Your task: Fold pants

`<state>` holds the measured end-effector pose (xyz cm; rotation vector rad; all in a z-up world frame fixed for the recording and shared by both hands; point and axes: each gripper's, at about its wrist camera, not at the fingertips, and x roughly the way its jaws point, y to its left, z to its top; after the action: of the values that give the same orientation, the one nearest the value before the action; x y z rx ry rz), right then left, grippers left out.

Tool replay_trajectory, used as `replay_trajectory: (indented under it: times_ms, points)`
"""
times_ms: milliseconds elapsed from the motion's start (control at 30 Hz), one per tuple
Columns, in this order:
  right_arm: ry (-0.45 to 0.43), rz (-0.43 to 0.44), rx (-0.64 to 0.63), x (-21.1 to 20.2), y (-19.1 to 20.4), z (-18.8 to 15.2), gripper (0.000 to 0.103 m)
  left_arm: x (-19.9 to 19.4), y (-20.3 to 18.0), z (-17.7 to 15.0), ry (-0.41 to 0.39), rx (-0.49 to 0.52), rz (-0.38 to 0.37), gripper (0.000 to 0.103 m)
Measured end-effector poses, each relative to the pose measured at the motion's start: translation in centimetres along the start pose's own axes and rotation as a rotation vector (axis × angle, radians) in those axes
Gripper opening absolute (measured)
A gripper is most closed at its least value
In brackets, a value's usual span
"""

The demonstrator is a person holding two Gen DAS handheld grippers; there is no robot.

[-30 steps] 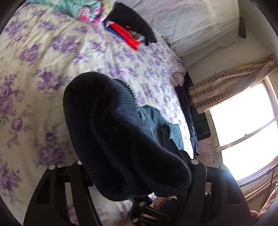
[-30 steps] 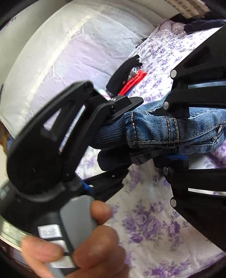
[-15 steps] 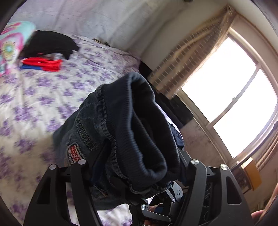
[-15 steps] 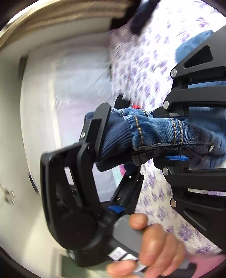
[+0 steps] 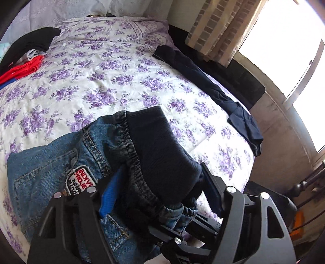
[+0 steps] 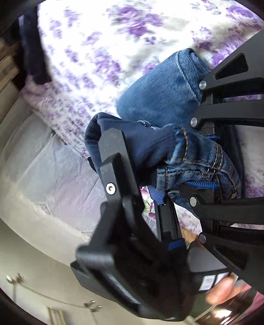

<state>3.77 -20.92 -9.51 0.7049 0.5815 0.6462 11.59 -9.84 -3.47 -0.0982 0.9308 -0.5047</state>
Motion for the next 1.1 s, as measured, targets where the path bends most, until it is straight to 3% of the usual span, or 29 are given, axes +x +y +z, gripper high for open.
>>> replay_trajectory:
  times_ms: [67,100,167,300,433,567,633,700,833,900,933,967,1033,1100]
  points:
    - [0.026,0.036,0.02,0.0,-0.5,-0.1,0.036,-0.1,-0.7,0.0,0.01,0.032,-0.011,0.081]
    - [0.044,0.048,0.018,0.0,-0.6,-0.1,0.044,-0.5,-0.8,0.1,0.006,0.035,-0.034,0.083]
    - [0.067,0.054,0.009,-0.4,-0.7,0.1,0.048,-2.7,-0.7,0.3,-0.037,0.036,-0.056,0.083]
    - [0.098,0.033,0.056,-0.2,-0.9,1.5,0.054,-7.8,2.0,0.5,-0.197,0.002,0.06,0.091]
    - [0.058,-0.037,0.085,-0.6,-1.4,2.7,0.057,-10.4,6.4,-1.3,-0.257,-0.092,0.175,0.091]
    - [-0.112,-0.232,-0.059,-3.3,1.1,3.5,0.061,-11.1,9.6,-4.9,-0.274,-0.158,0.224,0.091]
    - [-0.208,-0.318,-0.217,-3.8,2.9,4.7,0.054,-11.2,9.4,-6.7,-0.291,-0.137,0.234,0.091]
    - [-0.233,-0.324,-0.368,-3.4,5.3,5.4,0.041,-10.9,7.9,-7.8,-0.304,-0.074,0.23,0.091]
    - [-0.092,-0.188,-0.535,0.9,8.0,7.3,0.037,-9.2,3.8,-8.5,-0.3,0.091,0.214,0.091]
    - [-0.007,-0.245,-0.574,3.3,7.1,7.3,0.035,-8.1,3.0,-9.2,-0.28,0.121,0.199,0.091]
    - [0.043,-0.312,-0.568,4.6,5.9,7.3,0.033,-7.4,3.0,-9.6,-0.261,0.118,0.18,0.091]
    - [0.078,-0.372,-0.534,5.7,3.7,7.5,0.024,-6.6,3.2,-10.2,-0.246,0.106,0.174,0.091]
    - [0.106,-0.343,-0.418,5.3,-0.3,7.2,0.025,-5.5,3.1,-11.2,-0.241,0.127,0.148,0.091]
    - [0.101,-0.297,-0.353,3.4,-1.1,6.6,0.024,-4.8,2.3,-12.3,-0.251,0.203,0.211,0.091]
